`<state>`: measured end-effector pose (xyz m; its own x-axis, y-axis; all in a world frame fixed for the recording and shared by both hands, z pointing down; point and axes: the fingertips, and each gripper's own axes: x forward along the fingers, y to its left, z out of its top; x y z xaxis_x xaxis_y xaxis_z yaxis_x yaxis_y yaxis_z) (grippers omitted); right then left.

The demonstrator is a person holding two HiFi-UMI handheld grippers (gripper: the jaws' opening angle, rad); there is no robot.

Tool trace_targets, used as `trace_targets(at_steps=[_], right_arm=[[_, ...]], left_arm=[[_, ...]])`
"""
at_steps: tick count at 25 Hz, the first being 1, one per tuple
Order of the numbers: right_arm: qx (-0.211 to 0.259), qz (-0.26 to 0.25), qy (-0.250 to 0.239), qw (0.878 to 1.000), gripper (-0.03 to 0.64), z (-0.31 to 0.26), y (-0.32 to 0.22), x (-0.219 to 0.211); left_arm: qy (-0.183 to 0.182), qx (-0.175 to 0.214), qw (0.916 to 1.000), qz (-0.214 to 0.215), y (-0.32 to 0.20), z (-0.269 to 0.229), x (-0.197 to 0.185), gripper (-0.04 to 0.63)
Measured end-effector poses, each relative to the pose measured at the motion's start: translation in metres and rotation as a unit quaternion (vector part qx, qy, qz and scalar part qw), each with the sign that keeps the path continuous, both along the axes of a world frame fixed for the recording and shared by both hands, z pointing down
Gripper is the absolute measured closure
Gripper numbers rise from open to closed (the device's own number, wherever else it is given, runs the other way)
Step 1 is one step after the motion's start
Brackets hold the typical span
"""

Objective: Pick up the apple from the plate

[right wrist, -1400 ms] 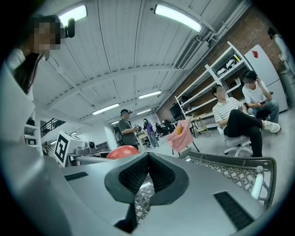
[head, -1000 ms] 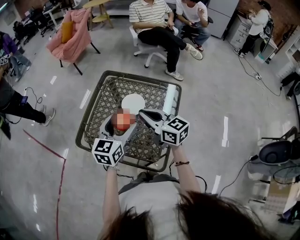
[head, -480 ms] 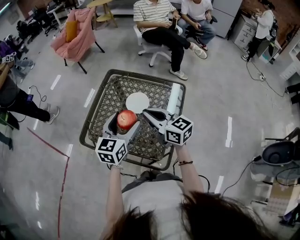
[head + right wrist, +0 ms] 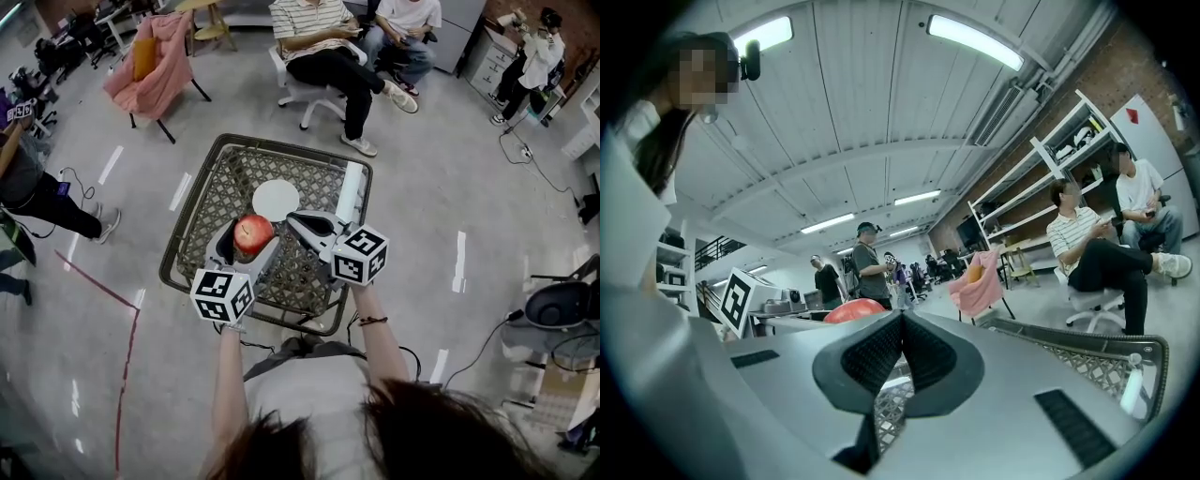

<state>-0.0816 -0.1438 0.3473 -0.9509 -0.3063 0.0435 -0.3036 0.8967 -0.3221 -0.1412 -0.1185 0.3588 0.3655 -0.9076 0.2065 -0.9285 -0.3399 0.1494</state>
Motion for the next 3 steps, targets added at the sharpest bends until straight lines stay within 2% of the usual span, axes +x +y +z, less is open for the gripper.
trace_targets(at_steps=[3], right_arm=[[0.004,-0.001,-0.001,1.000,0.607,-0.0042,0.0000,-0.0014]], left_arm=[[0.000,0.003,1.0000,-0.001,0.0002,-0.0028,-0.0015,0.187]])
